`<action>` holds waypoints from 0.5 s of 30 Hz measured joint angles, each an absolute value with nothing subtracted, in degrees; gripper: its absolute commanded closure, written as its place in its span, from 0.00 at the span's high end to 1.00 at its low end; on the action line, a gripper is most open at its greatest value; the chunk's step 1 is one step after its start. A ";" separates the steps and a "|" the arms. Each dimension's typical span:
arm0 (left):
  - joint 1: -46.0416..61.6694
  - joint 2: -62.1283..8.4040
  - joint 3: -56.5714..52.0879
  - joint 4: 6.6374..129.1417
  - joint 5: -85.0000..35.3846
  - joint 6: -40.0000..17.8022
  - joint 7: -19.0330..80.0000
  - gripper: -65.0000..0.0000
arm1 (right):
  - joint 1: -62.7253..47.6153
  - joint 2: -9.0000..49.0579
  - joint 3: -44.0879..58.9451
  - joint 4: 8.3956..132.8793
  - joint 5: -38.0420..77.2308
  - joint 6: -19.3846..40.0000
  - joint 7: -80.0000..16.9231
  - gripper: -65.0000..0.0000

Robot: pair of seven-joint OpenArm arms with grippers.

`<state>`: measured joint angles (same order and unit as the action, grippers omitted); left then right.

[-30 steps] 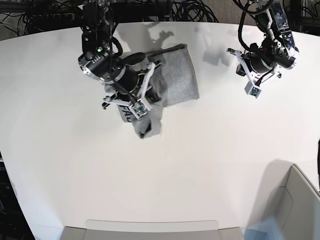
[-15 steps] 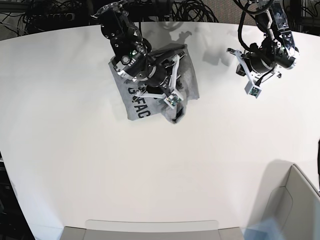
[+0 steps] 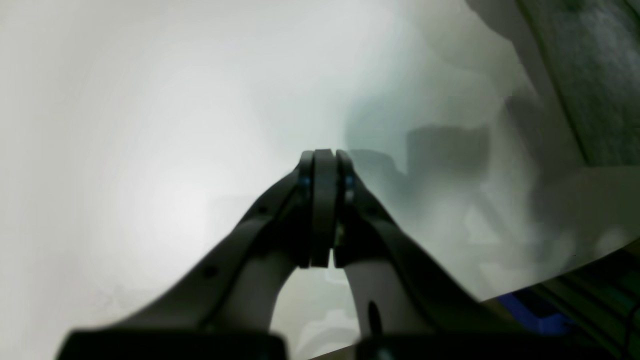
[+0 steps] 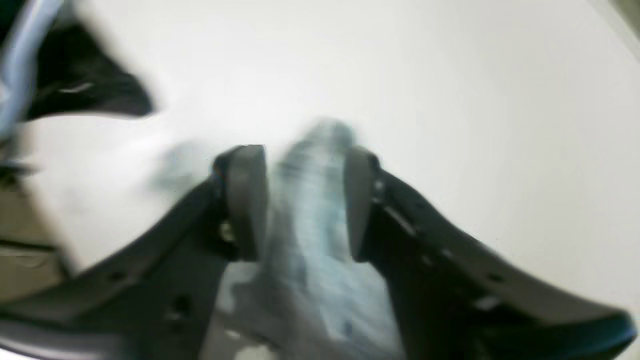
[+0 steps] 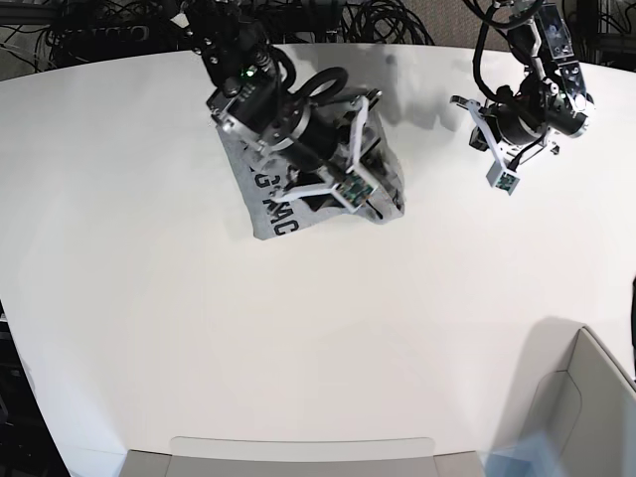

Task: Fold the T-shirt properly
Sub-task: 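Lift the strip end with the right gripper and fold it over the folded stack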

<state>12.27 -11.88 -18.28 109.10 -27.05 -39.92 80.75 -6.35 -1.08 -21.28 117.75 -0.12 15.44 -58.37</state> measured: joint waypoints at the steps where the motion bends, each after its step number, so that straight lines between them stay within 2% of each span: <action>1: 12.29 -11.88 -18.15 109.10 -27.05 -39.92 80.77 0.00 | -5.91 -0.25 -18.13 116.99 -0.05 15.73 -59.68 0.16; 3: 12.36 -11.90 -18.11 109.10 -27.00 -39.92 80.79 0.00 | -5.52 1.10 -11.31 116.60 -1.15 15.09 -62.35 0.01; 6: 12.25 -11.73 -18.00 109.10 -27.07 -39.92 80.77 0.00 | -5.28 1.67 -3.27 116.51 -1.28 15.27 -64.55 0.00; 10: 12.05 -11.73 -18.00 109.10 -27.05 -39.92 80.77 0.00 | -6.28 6.11 -3.60 115.66 -0.95 16.71 -71.24 0.00; 15: 11.90 -11.53 -18.00 109.10 -27.05 -39.92 80.79 0.00 | -10.39 5.34 -13.96 114.89 -0.73 31.66 -72.14 0.00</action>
